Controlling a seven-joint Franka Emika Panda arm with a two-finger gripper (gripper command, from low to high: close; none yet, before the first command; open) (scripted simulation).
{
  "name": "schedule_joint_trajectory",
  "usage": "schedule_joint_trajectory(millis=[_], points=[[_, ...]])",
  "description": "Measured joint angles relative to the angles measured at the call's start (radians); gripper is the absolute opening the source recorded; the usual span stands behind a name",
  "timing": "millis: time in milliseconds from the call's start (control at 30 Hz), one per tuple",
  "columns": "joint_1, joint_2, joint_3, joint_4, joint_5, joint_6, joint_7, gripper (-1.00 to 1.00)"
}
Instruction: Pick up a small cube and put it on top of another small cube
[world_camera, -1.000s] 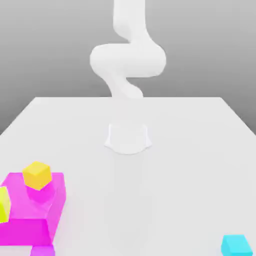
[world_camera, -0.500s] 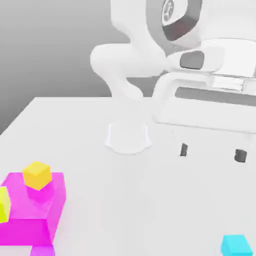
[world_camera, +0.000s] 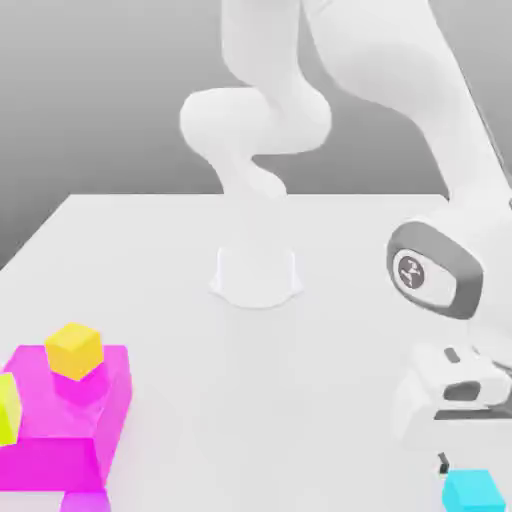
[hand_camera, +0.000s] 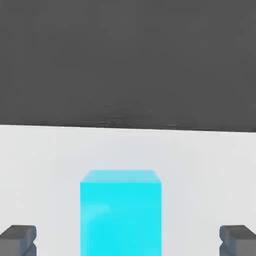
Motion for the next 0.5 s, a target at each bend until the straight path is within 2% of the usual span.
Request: schedule_joint_trajectory(millis=[33, 267, 400, 500], points=[[0.011, 0.024, -0.013, 0.006, -0.012, 0.017, 0.009, -1.00], [0.011, 0.022, -0.012, 0.006, -0.010, 0.017, 0.008, -1.00], [-0.040, -0.105, 0.045, -0.030, 0.064, -0.073, -0.036, -1.00], [-0.105, -0.203, -0.009, -0.082, 0.126, -0.117, 0.037, -1.00]])
